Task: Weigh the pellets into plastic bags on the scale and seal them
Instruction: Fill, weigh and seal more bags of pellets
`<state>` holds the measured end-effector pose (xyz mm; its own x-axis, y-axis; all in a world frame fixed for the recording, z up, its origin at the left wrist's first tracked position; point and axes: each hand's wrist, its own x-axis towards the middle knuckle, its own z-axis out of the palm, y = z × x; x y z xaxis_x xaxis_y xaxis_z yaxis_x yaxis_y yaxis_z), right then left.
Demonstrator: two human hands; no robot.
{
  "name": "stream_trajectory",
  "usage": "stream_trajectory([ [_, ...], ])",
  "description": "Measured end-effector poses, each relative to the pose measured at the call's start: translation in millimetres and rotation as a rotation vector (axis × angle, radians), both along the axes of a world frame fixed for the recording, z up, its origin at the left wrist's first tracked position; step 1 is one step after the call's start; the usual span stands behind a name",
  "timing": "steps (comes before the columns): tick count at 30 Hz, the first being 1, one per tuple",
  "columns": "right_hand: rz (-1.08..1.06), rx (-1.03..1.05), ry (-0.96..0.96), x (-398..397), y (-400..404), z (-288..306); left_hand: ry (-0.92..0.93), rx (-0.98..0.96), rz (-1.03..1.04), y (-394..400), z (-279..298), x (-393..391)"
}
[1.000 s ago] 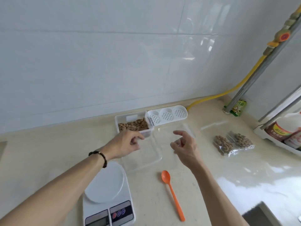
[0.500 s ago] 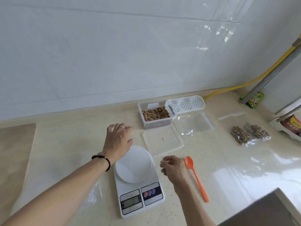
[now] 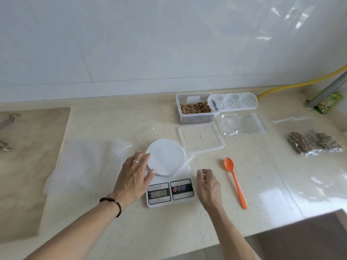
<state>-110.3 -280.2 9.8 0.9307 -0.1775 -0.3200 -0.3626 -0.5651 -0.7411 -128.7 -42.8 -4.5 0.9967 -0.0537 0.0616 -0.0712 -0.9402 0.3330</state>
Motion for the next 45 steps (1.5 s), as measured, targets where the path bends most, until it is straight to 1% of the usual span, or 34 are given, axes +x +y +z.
stream_trajectory([
  [7, 0.375, -0.305, -0.2, -50, -10, -23, 0.165, -0.018, 0.066, -14, -32, -58],
  [11, 0.566, -0.469, -0.171, -63, -13, -23, 0.224, 0.05, 0.035, -15, -37, -69],
  [14, 0.64, -0.542, -0.173, -64, -15, -22, 0.258, 0.079, 0.025, -14, -38, -69],
  [22, 0.701, -0.631, -0.143, -61, -15, -18, 0.309, 0.109, 0.0, -12, -39, -68],
  [30, 0.658, -0.616, -0.12, -55, -12, -17, 0.322, 0.121, -0.006, -11, -38, -68],
  [36, 0.693, -0.668, -0.099, -49, -9, -10, 0.306, 0.089, -0.009, -11, -37, -69],
  [41, 0.694, -0.632, -0.077, -52, -11, -10, 0.301, 0.074, -0.01, -11, -35, -67],
  [43, 0.716, -0.635, -0.077, -52, -14, -8, 0.269, 0.136, -0.008, -15, -29, -67],
  [45, 0.735, -0.631, -0.086, -50, -18, -5, 0.197, 0.18, -0.007, -21, -24, -68],
])
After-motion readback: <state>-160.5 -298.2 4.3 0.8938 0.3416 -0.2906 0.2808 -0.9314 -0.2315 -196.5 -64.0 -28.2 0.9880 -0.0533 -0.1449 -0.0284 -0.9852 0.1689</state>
